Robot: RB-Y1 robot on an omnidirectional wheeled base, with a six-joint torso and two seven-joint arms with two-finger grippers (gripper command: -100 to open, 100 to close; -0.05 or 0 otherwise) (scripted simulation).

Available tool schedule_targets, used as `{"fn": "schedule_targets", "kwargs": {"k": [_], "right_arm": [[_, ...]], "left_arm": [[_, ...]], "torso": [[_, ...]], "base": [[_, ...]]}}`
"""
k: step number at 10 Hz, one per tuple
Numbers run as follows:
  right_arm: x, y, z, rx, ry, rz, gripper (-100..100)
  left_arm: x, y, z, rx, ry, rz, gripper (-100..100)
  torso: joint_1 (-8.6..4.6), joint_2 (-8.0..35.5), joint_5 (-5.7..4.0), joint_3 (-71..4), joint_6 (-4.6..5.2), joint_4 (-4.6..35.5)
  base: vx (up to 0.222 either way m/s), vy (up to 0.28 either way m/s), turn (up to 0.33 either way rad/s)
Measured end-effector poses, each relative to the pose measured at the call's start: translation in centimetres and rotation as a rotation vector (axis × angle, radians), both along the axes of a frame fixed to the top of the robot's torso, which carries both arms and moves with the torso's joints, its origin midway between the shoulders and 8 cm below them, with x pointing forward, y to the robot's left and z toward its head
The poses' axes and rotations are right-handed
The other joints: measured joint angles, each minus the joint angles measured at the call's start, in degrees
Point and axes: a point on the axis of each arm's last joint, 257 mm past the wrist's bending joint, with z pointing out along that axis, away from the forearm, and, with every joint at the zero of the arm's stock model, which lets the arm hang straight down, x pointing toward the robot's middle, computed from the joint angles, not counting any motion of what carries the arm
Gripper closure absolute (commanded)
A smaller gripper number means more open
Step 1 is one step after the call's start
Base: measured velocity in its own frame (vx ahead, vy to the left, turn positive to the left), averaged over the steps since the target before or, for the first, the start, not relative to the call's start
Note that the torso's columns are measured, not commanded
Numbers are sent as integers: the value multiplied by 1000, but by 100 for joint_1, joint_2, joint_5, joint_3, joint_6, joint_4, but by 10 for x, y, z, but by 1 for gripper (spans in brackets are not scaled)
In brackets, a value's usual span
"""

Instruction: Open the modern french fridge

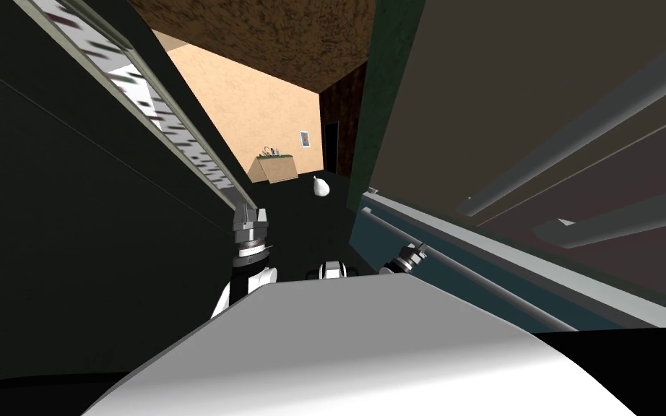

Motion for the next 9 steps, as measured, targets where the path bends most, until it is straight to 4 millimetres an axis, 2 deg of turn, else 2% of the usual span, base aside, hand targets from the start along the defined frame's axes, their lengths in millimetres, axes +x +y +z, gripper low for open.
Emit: {"fn": "schedule_targets", "kwargs": {"k": [9], "right_arm": [[3, 9, 4, 1, 8, 11, 100]], "left_arm": [[0, 0, 0, 0, 0, 0, 0]], "torso": [[18, 12, 12, 5, 3, 5]], "base": [[-93, 119, -19]]}}
